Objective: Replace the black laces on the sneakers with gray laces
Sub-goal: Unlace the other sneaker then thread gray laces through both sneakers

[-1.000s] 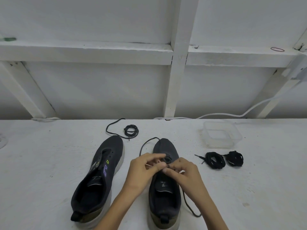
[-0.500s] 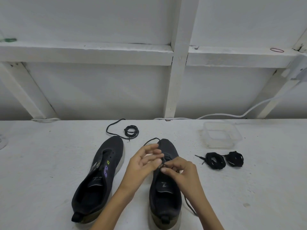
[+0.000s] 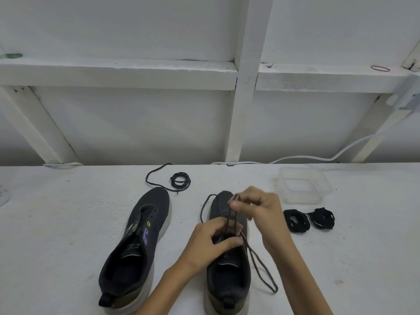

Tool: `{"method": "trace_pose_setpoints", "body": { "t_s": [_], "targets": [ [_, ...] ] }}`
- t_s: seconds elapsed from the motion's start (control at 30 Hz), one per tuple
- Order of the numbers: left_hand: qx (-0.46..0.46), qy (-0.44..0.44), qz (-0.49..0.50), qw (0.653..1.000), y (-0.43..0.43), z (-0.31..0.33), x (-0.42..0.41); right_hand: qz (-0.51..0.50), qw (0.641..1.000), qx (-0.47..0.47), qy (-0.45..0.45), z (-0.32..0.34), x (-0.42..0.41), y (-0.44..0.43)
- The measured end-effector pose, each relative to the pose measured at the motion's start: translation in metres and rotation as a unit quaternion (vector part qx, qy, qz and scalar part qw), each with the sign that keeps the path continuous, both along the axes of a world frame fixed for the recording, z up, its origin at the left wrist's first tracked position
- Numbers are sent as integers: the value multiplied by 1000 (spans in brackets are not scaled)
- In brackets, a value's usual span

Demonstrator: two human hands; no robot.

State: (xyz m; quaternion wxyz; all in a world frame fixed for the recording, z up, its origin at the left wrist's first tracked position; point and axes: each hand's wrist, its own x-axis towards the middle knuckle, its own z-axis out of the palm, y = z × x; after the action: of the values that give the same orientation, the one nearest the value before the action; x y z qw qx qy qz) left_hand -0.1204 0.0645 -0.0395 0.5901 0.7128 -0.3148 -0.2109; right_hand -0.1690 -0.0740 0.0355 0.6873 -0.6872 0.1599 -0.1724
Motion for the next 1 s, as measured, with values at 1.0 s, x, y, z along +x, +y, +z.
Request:
{"method": "trace_pose_setpoints", "body": {
  "t_s": [1.0],
  "targets": [
    [14, 63, 55, 996, -11, -1, -2, 124, 981, -74, 129, -12, 11, -20]
  ]
}}
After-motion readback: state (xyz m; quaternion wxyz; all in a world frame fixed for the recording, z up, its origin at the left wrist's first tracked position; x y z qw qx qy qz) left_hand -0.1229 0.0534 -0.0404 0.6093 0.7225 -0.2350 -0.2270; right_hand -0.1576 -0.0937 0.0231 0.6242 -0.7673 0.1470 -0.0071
